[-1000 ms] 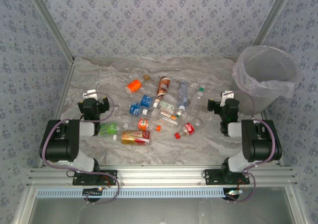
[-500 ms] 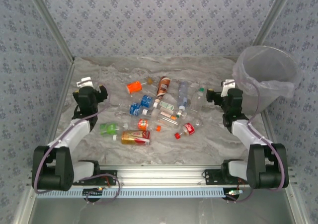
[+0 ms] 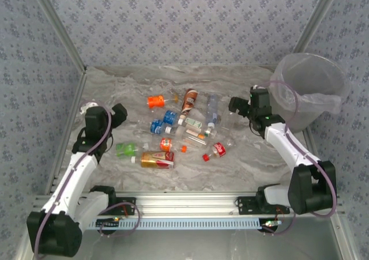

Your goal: Put the plastic bottles in the bin

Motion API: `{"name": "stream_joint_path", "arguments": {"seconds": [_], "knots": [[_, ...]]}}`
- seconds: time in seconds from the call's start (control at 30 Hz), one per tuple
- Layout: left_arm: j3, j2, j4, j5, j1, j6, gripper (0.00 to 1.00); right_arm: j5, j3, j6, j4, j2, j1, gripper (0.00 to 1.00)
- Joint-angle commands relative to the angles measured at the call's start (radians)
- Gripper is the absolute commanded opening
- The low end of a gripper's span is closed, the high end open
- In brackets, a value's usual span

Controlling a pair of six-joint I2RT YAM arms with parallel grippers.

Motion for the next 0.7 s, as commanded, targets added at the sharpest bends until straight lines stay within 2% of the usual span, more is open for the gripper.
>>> {"name": "stream_joint_path", "arguments": {"seconds": [0.0, 0.2, 0.43, 0.53, 0.67], "knots": [[-0.028, -0.073, -0.133, 0.060, -0.002, -0.062, 1.00, 0.058, 0.073, 0.093, -0.163, 0.036, 0.051, 1.00], [-0.086, -0.152, -0.153, 0.135, -0.002, -0.092, 0.99, 0.093, 0.136, 0.176, -0.234, 0.147, 0.100, 1.00], [-0.093, -0.154, -0.113, 0.134, 0.000, -0.095, 0.99, 0.095, 0.235, 0.239, -0.263, 0.316, 0.121, 0.97], [-0.093, -0.155, -0.114, 0.128, -0.001, -0.090, 1.00, 0.162, 0.271, 0.273, -0.298, 0.380, 0.137, 0.94], [-0.093, -0.153, -0.136, 0.117, -0.001, -0.089, 1.00, 0.161, 0.285, 0.269, -0.291, 0.437, 0.140, 0.87]]}}
